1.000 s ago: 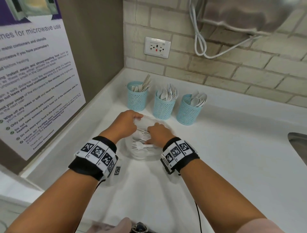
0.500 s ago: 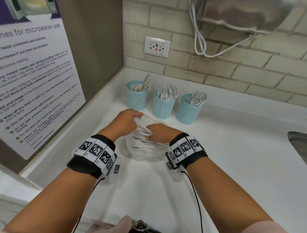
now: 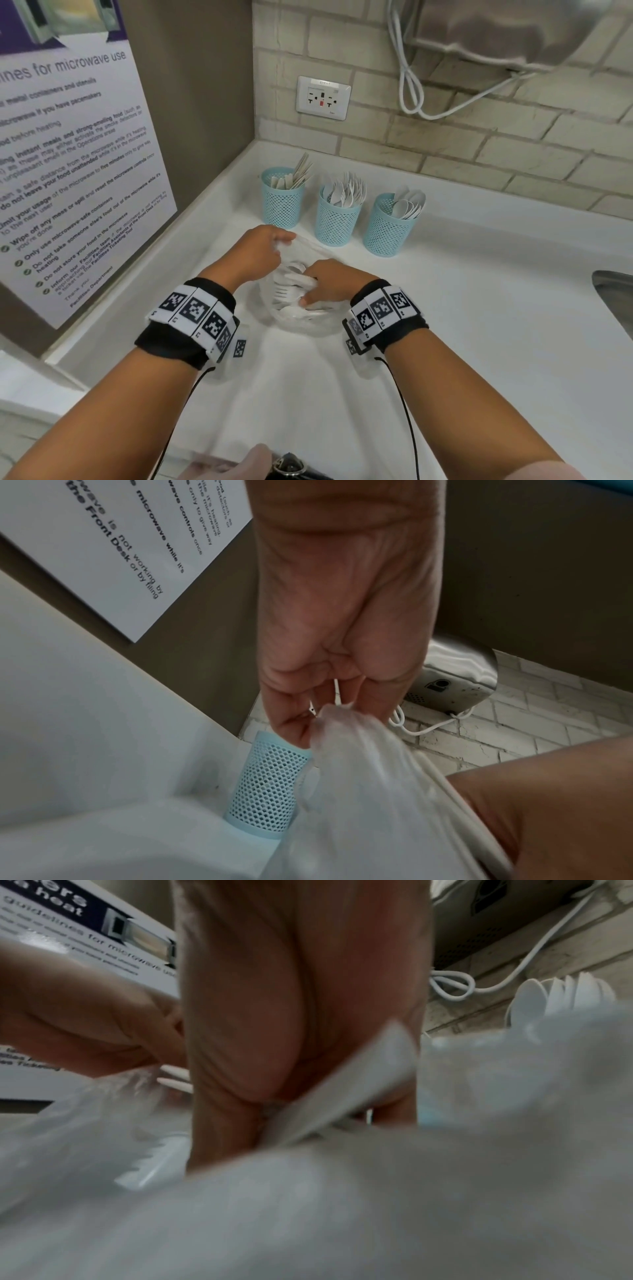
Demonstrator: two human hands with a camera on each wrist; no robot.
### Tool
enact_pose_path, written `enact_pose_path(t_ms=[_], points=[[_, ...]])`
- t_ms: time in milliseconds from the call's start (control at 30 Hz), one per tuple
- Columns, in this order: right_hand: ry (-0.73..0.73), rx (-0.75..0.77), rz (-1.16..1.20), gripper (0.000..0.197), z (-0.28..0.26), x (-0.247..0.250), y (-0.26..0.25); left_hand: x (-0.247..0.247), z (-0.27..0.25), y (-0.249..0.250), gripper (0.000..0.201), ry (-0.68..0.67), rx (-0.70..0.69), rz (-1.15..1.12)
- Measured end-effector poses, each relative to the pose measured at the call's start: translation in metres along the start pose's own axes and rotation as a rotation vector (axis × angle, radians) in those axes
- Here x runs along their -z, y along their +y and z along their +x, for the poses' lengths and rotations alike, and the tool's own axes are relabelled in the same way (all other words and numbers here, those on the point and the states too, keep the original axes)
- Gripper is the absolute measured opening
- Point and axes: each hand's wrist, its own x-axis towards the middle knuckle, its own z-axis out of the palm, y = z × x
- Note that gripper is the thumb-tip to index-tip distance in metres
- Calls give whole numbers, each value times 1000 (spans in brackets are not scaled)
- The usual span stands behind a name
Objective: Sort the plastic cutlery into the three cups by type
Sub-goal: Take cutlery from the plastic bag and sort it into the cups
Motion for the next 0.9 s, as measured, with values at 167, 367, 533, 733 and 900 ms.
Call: enact_pose_path(t_ms=[167, 367, 533, 733, 900], points=[[-36, 27, 170, 17, -7, 15, 8, 2, 1, -2, 47, 1, 27, -31], [122, 72, 573, 8, -18, 38, 25, 6, 4, -2, 47, 23, 139, -98], [313, 152, 1216, 14, -10, 49, 25, 0, 12, 11, 50, -21, 64, -263], [361, 174, 1594, 33, 2, 56, 6, -19, 18, 32, 26, -282, 86, -734], [369, 141, 1460, 37, 5, 53, 6, -26, 20, 30, 28, -292, 128, -803]])
